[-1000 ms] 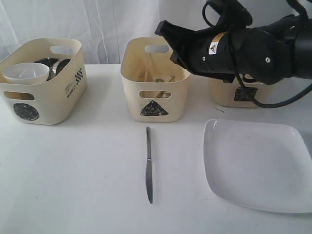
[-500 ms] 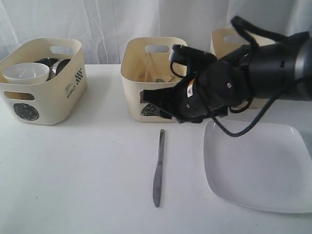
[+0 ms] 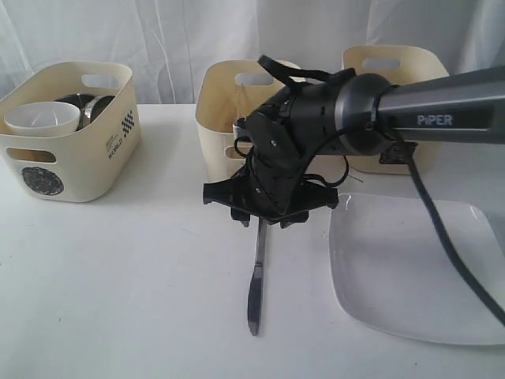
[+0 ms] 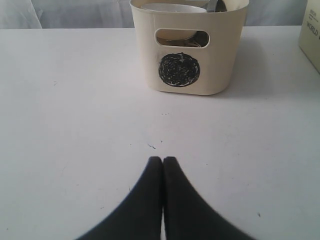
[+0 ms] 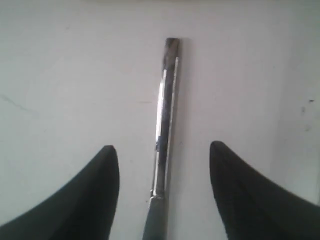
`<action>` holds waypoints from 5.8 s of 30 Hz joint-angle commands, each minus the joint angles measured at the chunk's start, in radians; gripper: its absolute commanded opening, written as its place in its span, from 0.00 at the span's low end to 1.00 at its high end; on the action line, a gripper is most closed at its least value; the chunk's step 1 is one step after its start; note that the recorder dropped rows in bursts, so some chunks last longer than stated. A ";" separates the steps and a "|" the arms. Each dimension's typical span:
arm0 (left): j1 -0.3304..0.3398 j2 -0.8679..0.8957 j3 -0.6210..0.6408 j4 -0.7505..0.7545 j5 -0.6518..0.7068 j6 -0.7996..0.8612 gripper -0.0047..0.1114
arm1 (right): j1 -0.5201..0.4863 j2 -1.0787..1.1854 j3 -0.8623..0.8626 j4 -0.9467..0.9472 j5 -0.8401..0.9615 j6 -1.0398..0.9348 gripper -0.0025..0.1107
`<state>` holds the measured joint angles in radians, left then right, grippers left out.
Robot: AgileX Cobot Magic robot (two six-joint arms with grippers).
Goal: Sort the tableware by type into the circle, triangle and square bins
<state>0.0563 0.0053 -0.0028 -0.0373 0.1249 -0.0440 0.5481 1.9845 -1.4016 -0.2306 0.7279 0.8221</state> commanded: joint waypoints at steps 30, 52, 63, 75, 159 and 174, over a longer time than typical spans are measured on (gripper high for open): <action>0.001 -0.005 0.003 -0.004 0.003 -0.004 0.04 | 0.025 0.209 -0.103 -0.002 0.058 0.123 0.09; 0.001 -0.005 0.003 -0.004 0.003 -0.004 0.04 | -0.029 -0.143 0.416 0.137 -0.766 0.086 0.02; 0.001 -0.005 0.003 -0.004 0.003 -0.004 0.04 | -0.093 -0.321 0.518 0.151 -0.976 0.148 0.02; 0.001 -0.005 0.003 -0.004 0.003 -0.004 0.04 | -0.213 -0.390 0.429 0.143 -1.065 0.177 0.02; 0.001 -0.005 0.003 -0.004 0.003 -0.004 0.04 | 0.153 -0.308 0.448 -0.253 0.107 -0.528 0.56; 0.001 -0.005 0.003 -0.004 0.003 -0.002 0.04 | 0.187 -0.160 0.448 -0.316 0.120 -0.447 0.58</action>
<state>0.0563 0.0053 -0.0028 -0.0373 0.1249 -0.0440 0.7336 1.8016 -0.9568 -0.5250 0.8367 0.3580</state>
